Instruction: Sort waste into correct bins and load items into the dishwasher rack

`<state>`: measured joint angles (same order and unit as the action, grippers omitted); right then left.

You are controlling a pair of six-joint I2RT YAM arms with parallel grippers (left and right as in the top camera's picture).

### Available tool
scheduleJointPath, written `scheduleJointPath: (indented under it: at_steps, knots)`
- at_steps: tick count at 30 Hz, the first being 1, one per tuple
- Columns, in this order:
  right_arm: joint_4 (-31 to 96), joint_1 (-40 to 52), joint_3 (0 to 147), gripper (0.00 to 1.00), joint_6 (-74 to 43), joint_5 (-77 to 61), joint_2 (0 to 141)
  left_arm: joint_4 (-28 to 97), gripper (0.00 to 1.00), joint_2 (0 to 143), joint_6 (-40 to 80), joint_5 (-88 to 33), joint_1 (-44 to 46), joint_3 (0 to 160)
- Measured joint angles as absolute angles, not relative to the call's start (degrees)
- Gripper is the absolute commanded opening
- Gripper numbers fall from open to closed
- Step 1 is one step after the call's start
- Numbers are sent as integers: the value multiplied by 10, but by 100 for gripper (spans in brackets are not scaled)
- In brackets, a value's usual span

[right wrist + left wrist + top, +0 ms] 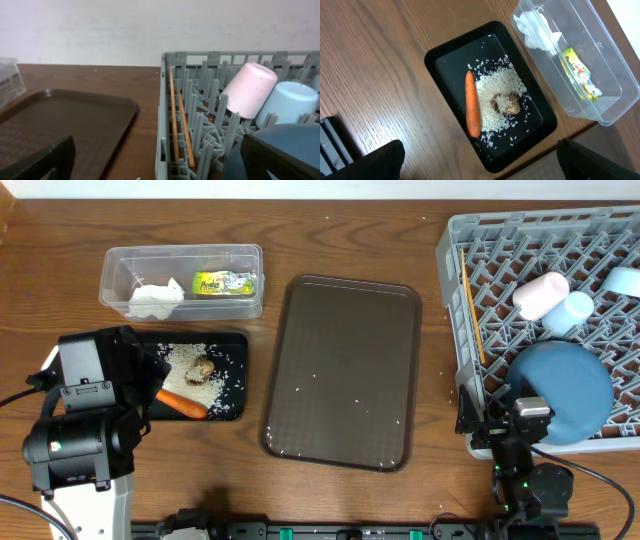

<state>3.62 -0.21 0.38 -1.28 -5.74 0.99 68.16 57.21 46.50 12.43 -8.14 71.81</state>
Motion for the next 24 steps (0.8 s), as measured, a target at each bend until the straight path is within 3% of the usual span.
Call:
scheduleJointPath:
  at_steps: [24]
  knots:
    - [36, -2, 4, 99, 1, -55, 10, 682, 98, 572, 465, 124, -81, 718]
